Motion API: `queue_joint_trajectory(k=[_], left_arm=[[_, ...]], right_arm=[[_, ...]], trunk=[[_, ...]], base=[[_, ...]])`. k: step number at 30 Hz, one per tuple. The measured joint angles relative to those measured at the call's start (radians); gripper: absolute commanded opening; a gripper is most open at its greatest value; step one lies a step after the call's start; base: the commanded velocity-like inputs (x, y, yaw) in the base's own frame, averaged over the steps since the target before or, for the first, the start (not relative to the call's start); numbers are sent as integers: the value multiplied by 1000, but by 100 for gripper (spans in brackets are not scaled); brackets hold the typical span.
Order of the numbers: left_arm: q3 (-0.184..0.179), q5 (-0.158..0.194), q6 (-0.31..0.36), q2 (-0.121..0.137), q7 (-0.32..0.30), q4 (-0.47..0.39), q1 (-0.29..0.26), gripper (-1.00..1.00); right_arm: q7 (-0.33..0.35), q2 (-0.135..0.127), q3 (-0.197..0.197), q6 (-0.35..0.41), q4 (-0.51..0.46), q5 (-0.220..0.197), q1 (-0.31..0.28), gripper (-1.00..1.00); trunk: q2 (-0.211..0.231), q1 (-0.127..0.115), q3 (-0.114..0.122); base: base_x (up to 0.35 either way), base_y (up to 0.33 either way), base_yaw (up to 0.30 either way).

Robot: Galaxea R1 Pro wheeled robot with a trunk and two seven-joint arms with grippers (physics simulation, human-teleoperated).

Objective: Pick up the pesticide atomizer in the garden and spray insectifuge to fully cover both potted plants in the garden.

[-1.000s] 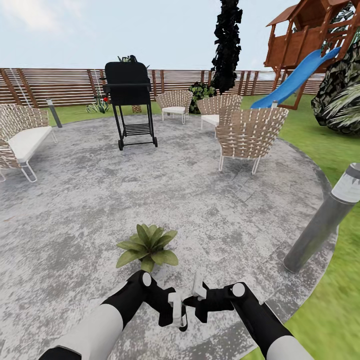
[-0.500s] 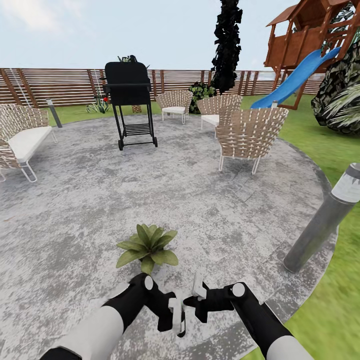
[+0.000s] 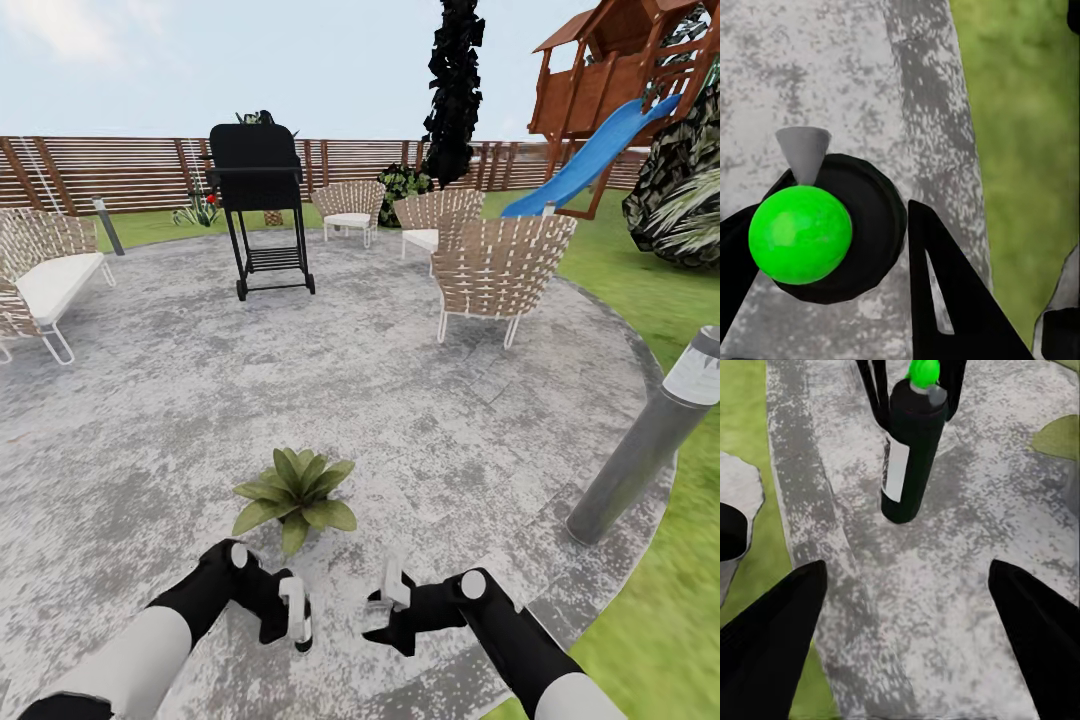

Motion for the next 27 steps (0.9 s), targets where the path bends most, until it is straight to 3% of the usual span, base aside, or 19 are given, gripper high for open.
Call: queue_joint_trajectory(k=[2,6,9,11,14,17,19,21,27], left_arm=[[97,1,14,3,-1,-1,1,-100],[208,2,60,4,5,-5,3,-100],[323,1,89,5,10,-69,9,-100],[444,1,98,3,9,-164,12,-100],[546,-1,105,1,6,-236,14,-100],[584,-7,158,2,6,-257,15,-100],[592,-14,265,4,6,-263,16,-100],[588,-17,327,3,7,-267,17,-100],[586,-46,492,2,15,-270,15,-100]], right_arm=[[1,-12,-4,0,13,2,0,100],[0,-28,-6,-1,44,2,0,100],[-17,-64,-8,-4,85,-3,1,100],[-90,-87,-41,-10,136,-9,4,100],[-242,-96,-128,-66,219,-13,6,100],[-377,-97,-203,-179,319,-13,8,100],[-484,-96,-264,-277,430,-8,9,100],[-566,-96,-296,-335,500,-6,10,100],[-870,-93,-326,-562,647,-2,53,100]], trunk=[[0,0,0],[0,0,0],[0,0,0],[0,0,0],[0,0,0],[0,0,0],[0,0,0],[0,0,0],[0,0,0]], base=[[0,0,0],[0,0,0],[0,0,0],[0,0,0],[0,0,0],[0,0,0],[0,0,0],[0,0,0],[0,0,0]])
